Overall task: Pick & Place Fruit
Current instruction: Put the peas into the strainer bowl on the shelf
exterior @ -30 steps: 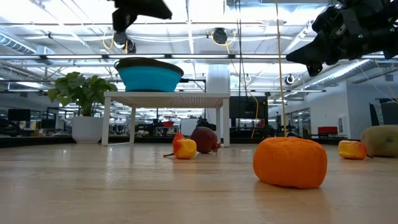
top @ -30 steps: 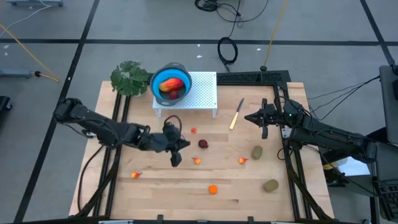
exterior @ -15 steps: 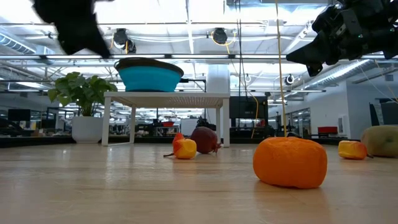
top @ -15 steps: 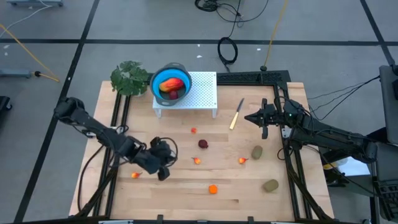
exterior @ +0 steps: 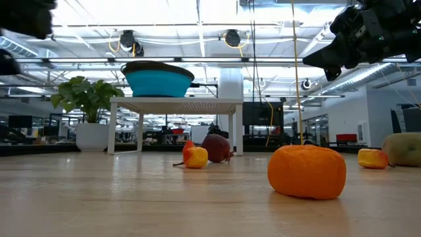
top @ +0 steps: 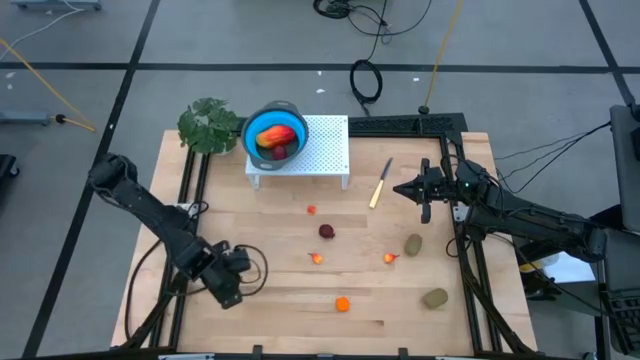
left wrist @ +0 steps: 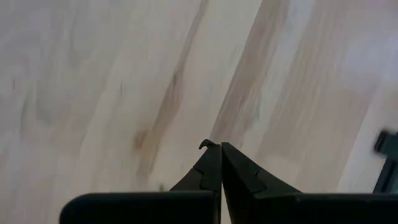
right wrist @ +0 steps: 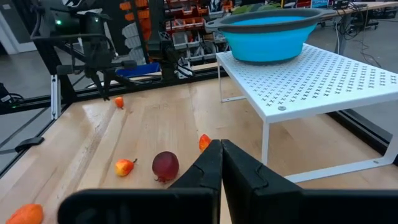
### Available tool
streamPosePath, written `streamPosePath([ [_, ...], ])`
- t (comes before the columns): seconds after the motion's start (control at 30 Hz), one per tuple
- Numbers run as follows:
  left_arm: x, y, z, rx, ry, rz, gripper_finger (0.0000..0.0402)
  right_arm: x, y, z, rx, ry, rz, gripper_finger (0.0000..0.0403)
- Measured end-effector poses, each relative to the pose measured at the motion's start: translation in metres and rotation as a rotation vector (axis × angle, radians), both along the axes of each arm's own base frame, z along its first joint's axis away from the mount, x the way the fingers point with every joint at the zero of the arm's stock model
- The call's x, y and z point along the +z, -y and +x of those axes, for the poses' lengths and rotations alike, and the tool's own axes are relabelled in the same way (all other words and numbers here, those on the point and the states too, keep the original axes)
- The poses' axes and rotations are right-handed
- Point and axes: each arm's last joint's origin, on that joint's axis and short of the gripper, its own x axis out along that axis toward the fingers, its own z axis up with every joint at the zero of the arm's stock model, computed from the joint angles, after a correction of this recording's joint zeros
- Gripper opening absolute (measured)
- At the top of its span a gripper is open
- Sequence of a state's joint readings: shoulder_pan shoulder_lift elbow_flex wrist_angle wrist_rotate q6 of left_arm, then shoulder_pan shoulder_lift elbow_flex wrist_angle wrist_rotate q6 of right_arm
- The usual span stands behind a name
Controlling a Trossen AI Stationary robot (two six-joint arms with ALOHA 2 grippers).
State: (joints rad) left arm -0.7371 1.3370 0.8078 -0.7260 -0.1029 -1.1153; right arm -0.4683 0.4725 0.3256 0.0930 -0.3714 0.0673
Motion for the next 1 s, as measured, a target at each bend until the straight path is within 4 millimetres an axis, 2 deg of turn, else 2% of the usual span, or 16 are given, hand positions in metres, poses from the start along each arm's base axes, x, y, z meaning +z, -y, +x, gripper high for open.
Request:
streamPosePath([
  [0.13,0.003,0.005,-0.017,0.011,-0.063,-0.007,0.0006,0.000,0.000,0.000,-0.002,0.001,0.013,0.0000],
  [0.43,0.009,0.008,-0.053,-0.015,-0.153,0.065,0.0052,0.000,0.000,0.000,-0.009,0.002,0.023,0.0000],
  [0.83,0.009,0.016,-0.066,-0.046,-0.117,0.094,0.0204,0.000,0.000,0.000,-0.011,0.001,0.022,0.0000],
  [1.0,-0.001,0.013,-0.069,0.013,-0.105,0.112,0.0250,0.000,0.000,0.000,-0.011,0.002,0.022,0.0000],
])
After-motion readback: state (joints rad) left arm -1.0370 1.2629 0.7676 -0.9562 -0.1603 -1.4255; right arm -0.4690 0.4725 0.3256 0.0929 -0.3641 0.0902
